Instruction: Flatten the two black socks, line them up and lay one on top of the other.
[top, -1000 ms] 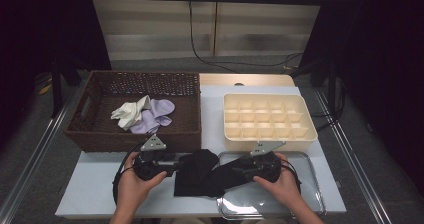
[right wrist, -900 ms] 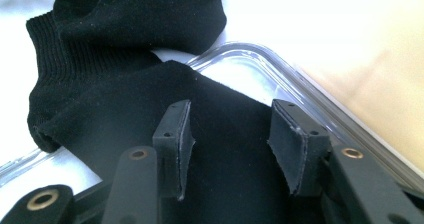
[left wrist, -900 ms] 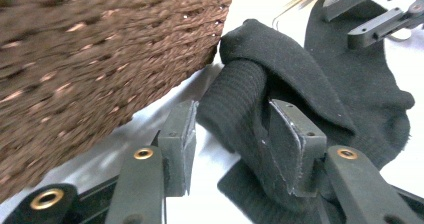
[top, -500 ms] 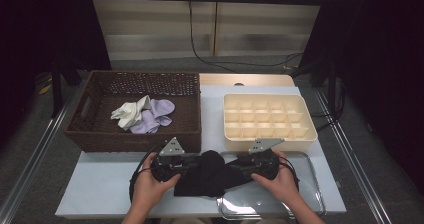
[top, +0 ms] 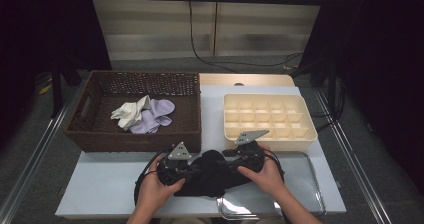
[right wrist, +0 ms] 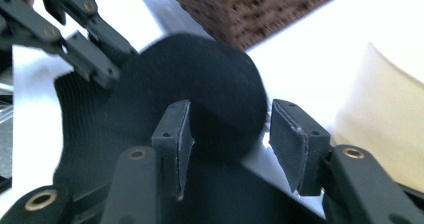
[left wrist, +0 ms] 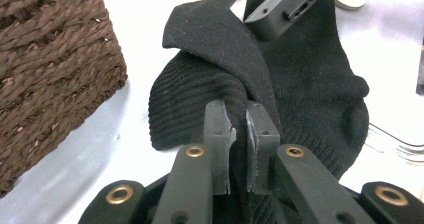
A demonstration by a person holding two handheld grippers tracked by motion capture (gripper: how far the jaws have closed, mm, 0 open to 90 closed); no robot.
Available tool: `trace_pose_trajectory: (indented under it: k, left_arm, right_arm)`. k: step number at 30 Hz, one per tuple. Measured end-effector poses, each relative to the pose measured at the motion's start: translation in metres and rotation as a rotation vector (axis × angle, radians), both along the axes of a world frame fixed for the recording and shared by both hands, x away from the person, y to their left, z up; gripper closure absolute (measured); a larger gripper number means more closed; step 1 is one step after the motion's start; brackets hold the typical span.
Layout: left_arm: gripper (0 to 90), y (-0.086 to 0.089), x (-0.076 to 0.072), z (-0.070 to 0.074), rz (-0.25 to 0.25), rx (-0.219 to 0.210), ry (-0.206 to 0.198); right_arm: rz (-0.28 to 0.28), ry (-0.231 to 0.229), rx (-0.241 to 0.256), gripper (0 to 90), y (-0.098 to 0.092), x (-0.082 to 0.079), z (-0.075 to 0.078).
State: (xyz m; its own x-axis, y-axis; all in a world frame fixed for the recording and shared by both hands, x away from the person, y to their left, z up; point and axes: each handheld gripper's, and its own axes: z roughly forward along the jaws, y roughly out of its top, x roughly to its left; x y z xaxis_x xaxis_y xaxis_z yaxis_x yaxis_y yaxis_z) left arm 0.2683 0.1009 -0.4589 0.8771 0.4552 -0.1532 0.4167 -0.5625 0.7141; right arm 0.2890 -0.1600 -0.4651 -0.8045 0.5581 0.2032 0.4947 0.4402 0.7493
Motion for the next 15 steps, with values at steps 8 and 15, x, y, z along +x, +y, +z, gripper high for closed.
trace_pose_trajectory:
  k: [8, 15]
  left_arm:
    - [82.5, 0.004, -0.001, 0.002, 0.010, 0.006, -0.006]
    - [82.4, 0.019, -0.001, 0.007, 0.066, -0.032, -0.013]
  right_arm:
    - [0.062, 0.032, -0.012, 86.7, 0.010, 0.001, -0.003]
    - [0.038, -0.018, 0.008, 87.6, -0.015, -0.006, 0.014]
